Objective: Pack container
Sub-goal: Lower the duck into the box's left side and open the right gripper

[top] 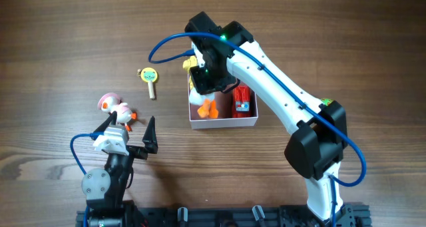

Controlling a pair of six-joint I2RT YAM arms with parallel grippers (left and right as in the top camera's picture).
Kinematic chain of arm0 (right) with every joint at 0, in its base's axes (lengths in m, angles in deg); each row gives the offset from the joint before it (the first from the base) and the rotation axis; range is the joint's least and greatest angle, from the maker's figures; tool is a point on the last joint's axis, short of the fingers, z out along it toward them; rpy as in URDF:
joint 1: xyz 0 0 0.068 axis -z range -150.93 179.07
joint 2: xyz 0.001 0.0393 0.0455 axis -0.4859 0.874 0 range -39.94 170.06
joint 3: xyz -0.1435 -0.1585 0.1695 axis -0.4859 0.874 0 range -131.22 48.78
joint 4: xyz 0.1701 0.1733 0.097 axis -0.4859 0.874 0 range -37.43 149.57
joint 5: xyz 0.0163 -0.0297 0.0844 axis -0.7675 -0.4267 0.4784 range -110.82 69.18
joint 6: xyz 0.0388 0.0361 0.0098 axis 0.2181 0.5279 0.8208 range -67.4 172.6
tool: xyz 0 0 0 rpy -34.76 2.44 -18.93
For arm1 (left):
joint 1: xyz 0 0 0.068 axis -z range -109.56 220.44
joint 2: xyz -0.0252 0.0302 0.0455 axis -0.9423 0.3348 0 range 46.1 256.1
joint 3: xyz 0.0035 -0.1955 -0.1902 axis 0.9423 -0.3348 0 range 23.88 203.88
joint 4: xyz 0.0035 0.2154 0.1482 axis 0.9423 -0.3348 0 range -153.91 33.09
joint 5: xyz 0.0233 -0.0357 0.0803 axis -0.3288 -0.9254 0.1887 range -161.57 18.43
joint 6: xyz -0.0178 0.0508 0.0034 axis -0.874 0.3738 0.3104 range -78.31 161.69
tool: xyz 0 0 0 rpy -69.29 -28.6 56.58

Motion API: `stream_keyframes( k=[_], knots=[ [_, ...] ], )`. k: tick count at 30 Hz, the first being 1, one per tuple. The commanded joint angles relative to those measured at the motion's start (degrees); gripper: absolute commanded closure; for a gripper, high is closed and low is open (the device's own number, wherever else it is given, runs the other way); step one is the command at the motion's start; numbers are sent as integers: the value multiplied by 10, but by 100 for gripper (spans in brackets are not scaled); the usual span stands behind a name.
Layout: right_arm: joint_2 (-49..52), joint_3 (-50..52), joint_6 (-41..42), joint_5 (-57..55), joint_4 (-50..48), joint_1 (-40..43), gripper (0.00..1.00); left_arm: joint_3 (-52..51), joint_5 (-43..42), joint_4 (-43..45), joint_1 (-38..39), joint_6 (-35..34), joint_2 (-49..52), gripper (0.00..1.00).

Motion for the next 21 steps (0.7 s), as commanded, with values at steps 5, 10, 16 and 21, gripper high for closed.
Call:
stream_keyframes(
  k=[5, 10, 16, 21],
  knots=[
    [23, -7, 18, -14, 2, 4, 90, -2, 2, -3, 3, -3, -4, 0],
    [23, -7, 41, -15, -2, 4, 89, -2, 2, -3, 3, -3, -4, 0],
    [26, 17, 61, -15, -31, 4, 88, -2, 2, -3, 3, -3, -4, 0],
    [27, 54, 60, -17, -51, 5, 88, -2, 2, -3, 3, -3, -4, 0]
  ],
)
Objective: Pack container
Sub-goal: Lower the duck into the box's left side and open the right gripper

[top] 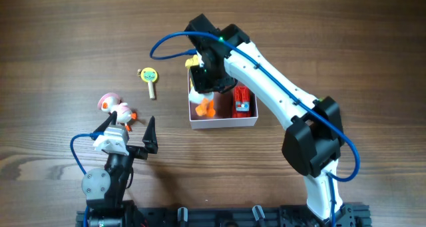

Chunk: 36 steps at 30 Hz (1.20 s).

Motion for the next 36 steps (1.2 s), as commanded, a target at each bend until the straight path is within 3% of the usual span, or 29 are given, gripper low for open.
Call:
stream_keyframes(
  k=[1, 9, 36],
  knots=[
    [13, 25, 10, -16, -6, 2, 88, -2, 2, -3, 3, -3, -4, 0],
    [14, 27, 10, -27, -6, 2, 78, -2, 2, -3, 3, -3, -4, 0],
    [14, 55, -20, 9, -43, -4, 76, -2, 2, -3, 3, -3, -4, 0]
  ],
)
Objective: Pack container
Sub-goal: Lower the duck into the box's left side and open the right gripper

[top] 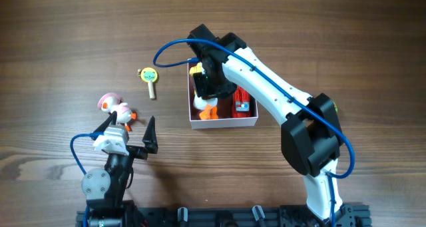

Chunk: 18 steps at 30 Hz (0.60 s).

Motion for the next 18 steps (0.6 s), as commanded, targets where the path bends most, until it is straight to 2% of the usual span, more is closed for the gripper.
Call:
stream_keyframes(
  k=[1, 12, 15, 18],
  knots=[
    [11, 3, -23, 17, -4, -4, 74, -2, 2, -3, 3, -3, -4, 0],
    [11, 3, -22, 18, -4, -4, 61, -2, 2, -3, 3, -3, -4, 0],
    [11, 3, -27, 18, -3, -4, 50, -2, 2, -3, 3, -3, -4, 0],
    [11, 3, -37, 20, -1, -4, 44, -2, 2, -3, 3, -3, -4, 0]
  ],
)
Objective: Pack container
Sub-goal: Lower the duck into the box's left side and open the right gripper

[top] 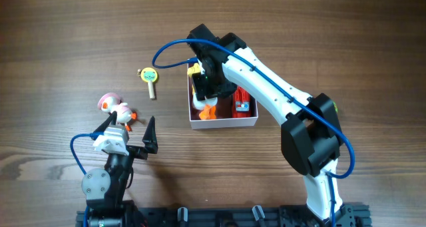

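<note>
A white open box (223, 123) sits mid-table. In its right half lies a red packet (242, 100). My right gripper (204, 87) reaches down into the left half, shut on a white duck toy (207, 111) with orange feet. The toy's yellow end shows at the box's far wall, and the wrist hides most of its body. My left gripper (130, 132) rests open near the front left, holding nothing. A pink and white bird toy (114, 108) lies just beyond its left finger. A yellow-green tag with a wooden handle (150, 79) lies left of the box.
The right arm (279, 100) stretches diagonally from the front right across the box. A blue cable (170, 51) loops out left of its wrist. Bare wood table surrounds the box on the far side and at the right.
The right gripper stays down in the box's left half. The duck's orange feet sit a touch further left; otherwise nothing has moved.
The right gripper first held the duck over the box's left wall, its body overlapping the rim. It then shifted the toy further over the left compartment. After that the toy was down inside the box, where it is now. The left arm never moved.
</note>
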Controlling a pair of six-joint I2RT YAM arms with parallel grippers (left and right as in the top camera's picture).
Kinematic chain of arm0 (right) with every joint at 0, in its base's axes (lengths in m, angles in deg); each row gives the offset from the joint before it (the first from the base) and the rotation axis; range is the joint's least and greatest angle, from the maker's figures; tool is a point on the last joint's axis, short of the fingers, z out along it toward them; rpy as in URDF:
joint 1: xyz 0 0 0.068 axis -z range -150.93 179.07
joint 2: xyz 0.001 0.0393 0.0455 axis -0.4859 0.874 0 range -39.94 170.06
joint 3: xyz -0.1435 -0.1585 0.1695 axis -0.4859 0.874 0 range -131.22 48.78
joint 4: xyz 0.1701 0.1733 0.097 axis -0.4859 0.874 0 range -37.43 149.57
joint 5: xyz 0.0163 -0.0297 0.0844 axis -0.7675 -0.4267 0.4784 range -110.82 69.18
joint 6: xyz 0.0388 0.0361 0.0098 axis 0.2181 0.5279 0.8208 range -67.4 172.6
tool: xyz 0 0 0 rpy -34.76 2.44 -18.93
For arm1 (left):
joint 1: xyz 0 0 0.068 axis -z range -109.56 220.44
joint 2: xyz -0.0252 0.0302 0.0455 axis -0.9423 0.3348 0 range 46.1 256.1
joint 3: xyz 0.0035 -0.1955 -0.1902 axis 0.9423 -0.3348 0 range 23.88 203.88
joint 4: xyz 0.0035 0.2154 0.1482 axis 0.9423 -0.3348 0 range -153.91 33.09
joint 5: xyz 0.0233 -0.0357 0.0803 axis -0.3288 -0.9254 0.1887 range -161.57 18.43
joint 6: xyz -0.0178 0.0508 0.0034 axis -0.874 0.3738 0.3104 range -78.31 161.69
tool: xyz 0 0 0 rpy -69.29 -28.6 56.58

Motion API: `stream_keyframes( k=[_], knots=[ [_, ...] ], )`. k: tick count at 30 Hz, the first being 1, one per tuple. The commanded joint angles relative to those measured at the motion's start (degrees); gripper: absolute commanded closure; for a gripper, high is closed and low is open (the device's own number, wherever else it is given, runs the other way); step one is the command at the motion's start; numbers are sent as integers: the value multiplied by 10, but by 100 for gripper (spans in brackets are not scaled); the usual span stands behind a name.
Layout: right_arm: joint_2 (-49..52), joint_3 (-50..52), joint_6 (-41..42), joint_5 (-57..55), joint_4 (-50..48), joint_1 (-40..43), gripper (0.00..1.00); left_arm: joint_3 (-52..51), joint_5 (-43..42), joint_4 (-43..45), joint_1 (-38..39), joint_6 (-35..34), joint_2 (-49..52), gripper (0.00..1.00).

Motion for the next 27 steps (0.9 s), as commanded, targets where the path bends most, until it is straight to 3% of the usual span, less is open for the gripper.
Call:
stream_keyframes(
  k=[1, 17, 27],
  knots=[
    [11, 3, -13, 10, 2, -3, 43, -2, 2, -3, 3, -3, -4, 0],
    [10, -8, -13, 10, 18, -2, 26, -2, 2, -3, 3, -3, -4, 0],
    [9, -39, -13, 9, 35, -2, 26, -2, 2, -3, 3, -3, -4, 0]
  ],
)
